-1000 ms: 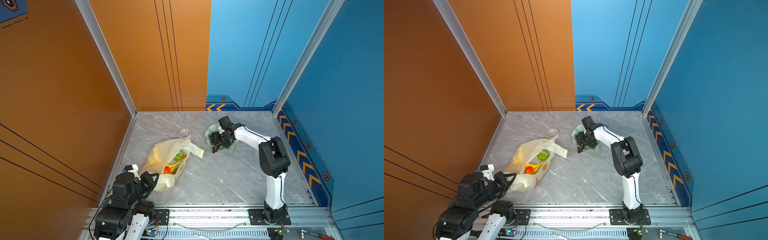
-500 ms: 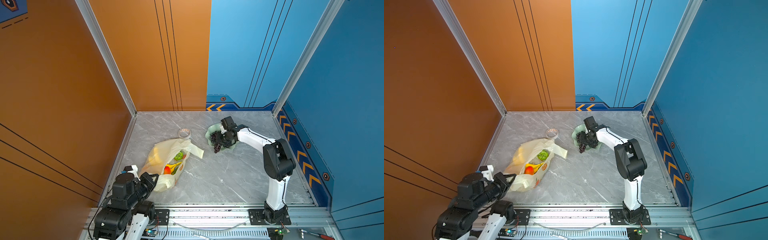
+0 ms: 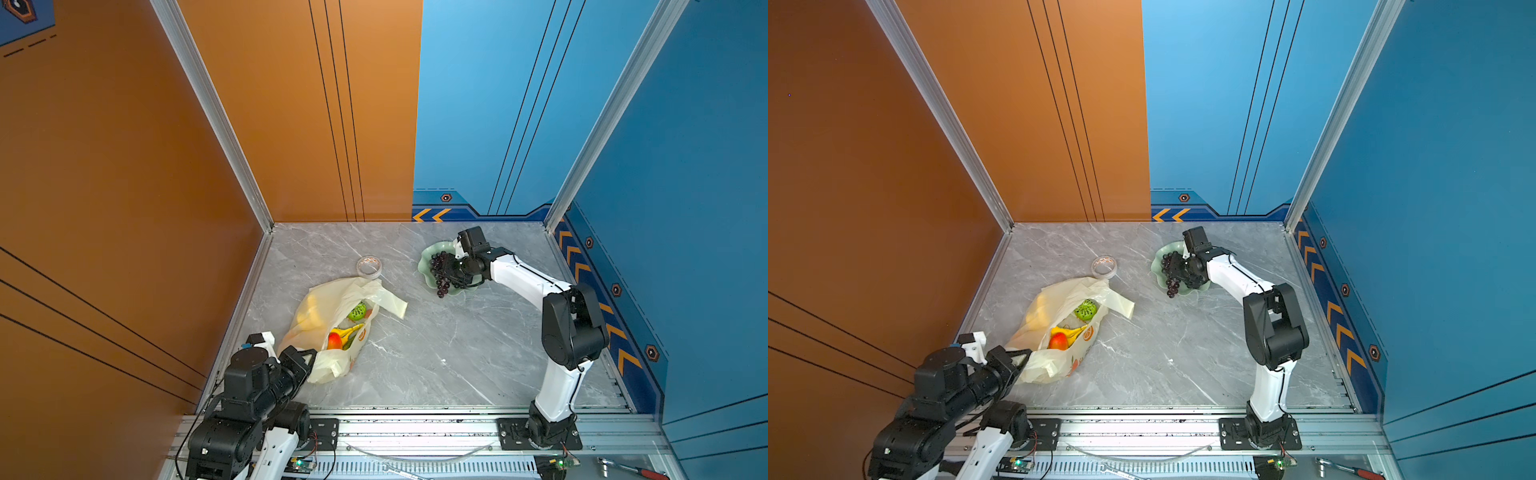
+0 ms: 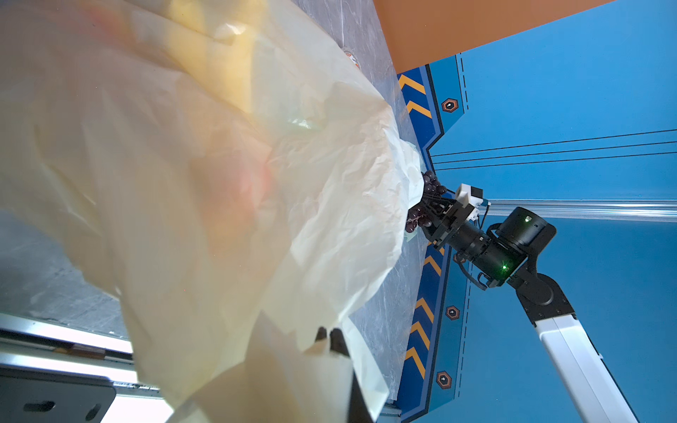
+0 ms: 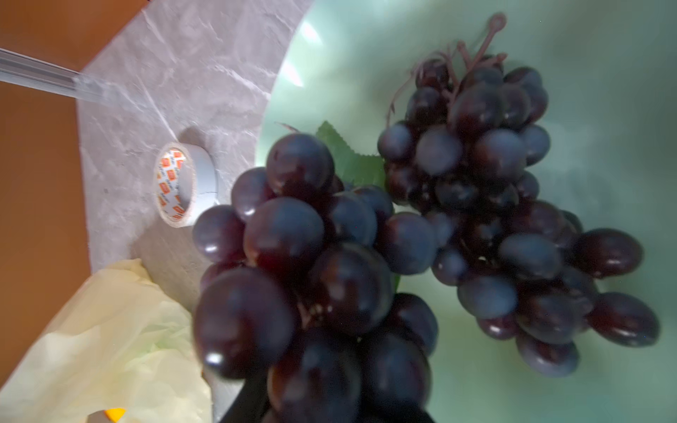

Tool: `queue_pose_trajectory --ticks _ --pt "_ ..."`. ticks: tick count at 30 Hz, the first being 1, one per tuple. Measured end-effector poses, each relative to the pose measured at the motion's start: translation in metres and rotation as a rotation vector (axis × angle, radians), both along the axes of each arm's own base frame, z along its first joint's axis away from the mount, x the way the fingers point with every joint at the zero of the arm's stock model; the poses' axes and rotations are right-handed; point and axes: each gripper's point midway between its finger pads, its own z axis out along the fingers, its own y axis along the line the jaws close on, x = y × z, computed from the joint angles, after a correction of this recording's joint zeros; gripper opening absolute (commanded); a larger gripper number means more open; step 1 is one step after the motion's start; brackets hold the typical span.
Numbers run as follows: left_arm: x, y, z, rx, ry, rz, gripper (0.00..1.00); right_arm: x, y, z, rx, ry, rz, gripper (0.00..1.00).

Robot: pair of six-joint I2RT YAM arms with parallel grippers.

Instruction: Place the fruits into the plastic bag

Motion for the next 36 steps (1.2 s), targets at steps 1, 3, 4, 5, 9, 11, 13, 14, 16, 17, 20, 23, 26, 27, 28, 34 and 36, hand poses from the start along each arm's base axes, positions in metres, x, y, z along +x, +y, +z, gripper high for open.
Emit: queue_pose_trajectory --ticks 1,3,4,5,9,11,13,14,16,17,20,23,26,27,28,34,36 --pt "0.0 0.0 0.0 0.0 0.0 -0.002 0.0 0.001 0.0 0.003 0.006 -0.007 0.0 0.34" --pt "0.0 0.0 0.0 0.0 0.0 -0.004 0.0 0.001 0.001 0.01 0.022 -0.02 0.002 0.34" --pt "0.0 0.0 0.0 0.0 0.0 -0.004 0.0 0.001 0.002 0.012 0.028 -0.025 0.005 0.34" --pt "0.0 0.0 0.0 0.0 0.0 -0.004 0.0 0.002 0.003 0.014 0.031 -0.03 0.007 0.34" --pt "0.0 0.0 0.0 0.002 0.0 -0.001 0.0 0.002 0.002 0.017 0.04 -0.033 0.007 0.34" --pt "0.0 0.0 0.0 0.002 0.0 -0.001 0.0 0.001 0.001 0.022 0.051 -0.038 0.008 0.34" --pt "0.0 0.0 0.0 0.002 0.0 -0.001 0.0 0.001 0.002 0.03 0.064 -0.051 0.01 0.34" --pt "0.0 0.0 0.0 0.002 0.0 -0.001 0.0 0.0 0.002 0.037 0.071 -0.064 0.01 0.34" --pt "0.0 0.0 0.0 0.002 0.0 -0.001 0.0 -0.001 0.002 0.053 0.087 -0.094 0.013 0.34" --pt "0.0 0.0 0.0 0.002 0.0 -0.001 0.0 -0.002 0.002 0.064 0.097 -0.114 0.015 0.34" --pt "0.0 0.0 0.0 0.002 0.0 -0.001 0.0 -0.004 0.003 0.093 0.132 -0.166 0.017 0.34" --pt "0.0 0.0 0.0 0.002 0.001 -0.001 0.0 -0.004 0.005 0.122 0.166 -0.218 0.02 0.34" --pt "0.002 0.0 -0.001 0.004 0.011 -0.001 0.0 -0.005 0.009 0.148 0.204 -0.258 0.032 0.34" --pt "0.002 0.0 -0.001 0.004 0.013 -0.001 0.0 -0.006 0.01 0.154 0.215 -0.268 0.037 0.34" --pt "0.004 0.0 -0.001 0.004 0.014 -0.001 0.0 -0.008 0.013 0.162 0.23 -0.278 0.045 0.35" --pt "0.007 -0.001 0.001 0.003 0.006 -0.001 0.0 -0.031 0.038 0.198 0.325 -0.297 0.109 0.35" --pt "0.008 -0.001 0.001 0.003 0.006 -0.002 0.0 -0.042 0.051 0.208 0.361 -0.299 0.141 0.35"
